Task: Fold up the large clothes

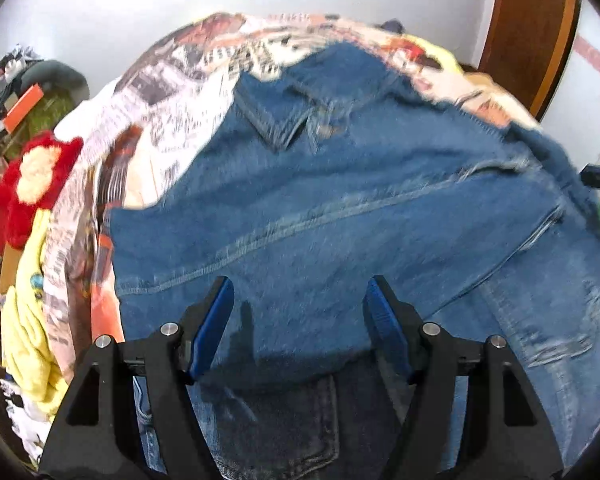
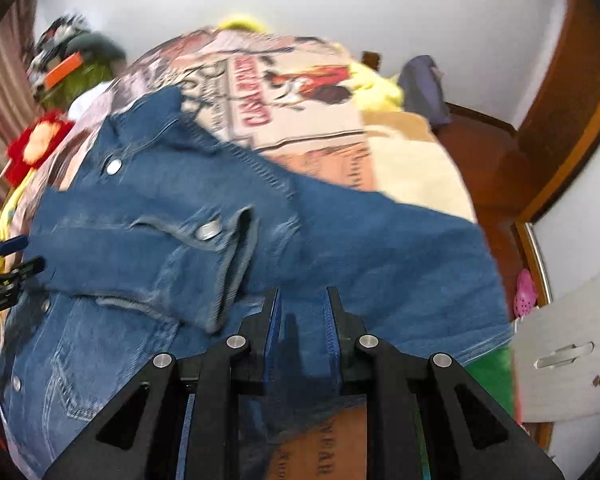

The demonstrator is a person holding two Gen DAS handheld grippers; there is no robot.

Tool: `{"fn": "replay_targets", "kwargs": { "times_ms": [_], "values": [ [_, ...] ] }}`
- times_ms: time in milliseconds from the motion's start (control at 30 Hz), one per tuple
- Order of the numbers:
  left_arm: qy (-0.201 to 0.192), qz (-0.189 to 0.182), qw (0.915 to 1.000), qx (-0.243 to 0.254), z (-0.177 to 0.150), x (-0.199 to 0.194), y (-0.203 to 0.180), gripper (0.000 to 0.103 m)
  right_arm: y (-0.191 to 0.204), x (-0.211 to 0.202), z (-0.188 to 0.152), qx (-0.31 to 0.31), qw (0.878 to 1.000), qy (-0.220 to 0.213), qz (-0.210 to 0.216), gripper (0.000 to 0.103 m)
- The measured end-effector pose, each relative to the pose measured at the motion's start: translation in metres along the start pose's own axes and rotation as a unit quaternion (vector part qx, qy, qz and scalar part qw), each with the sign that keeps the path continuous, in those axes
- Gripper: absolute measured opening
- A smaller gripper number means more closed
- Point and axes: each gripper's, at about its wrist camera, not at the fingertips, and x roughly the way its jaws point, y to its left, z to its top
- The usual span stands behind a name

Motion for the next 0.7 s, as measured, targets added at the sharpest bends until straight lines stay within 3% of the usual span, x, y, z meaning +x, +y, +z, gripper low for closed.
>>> {"fn": "replay_targets", "kwargs": {
  "times_ms": [200,267,400,433,467,533,567,700],
  "values": [
    [-0.029,-0.023,0.9992,0.013,0.025,-0.015,-0.02,0.069,-0.037,0.057,-0.02,0.002,0.995,0.081,-0.058,0.016],
    [-0.031,-0.032,0.9988,0.021,0.031,-0.014,-0.029,0.069,-0.041,0.054,-0.028,-0.008,0.997,0.052,-0.048,0.016],
    [-0.027,-0.043,0.9979,0.04,0.046,-0.005,-0.05,0.069,-0.049,0.052,-0.033,-0.019,0.992,0.053,-0.112,0.018],
    [-0.025,-0.046,0.9977,0.044,0.05,-0.002,-0.056,0.069,-0.054,0.053,-0.034,-0.014,0.992,0.055,-0.113,0.032],
    [-0.024,-0.052,0.9972,0.048,0.056,0.001,-0.063,0.069,-0.059,0.052,-0.034,-0.01,0.991,0.054,-0.126,0.061],
    [-0.023,-0.062,0.9964,0.052,0.064,0.006,-0.074,0.069,-0.068,0.049,-0.036,-0.015,0.981,0.046,-0.186,0.098],
    [-0.022,-0.07,0.9958,0.055,0.069,0.01,-0.081,0.069,-0.076,0.047,-0.038,-0.011,0.98,0.044,-0.194,0.099],
    [-0.011,-0.082,0.9939,0.073,0.082,0.025,-0.107,0.069,-0.117,0.034,-0.05,0.081,0.989,0.05,-0.115,0.098]
  ]
}}
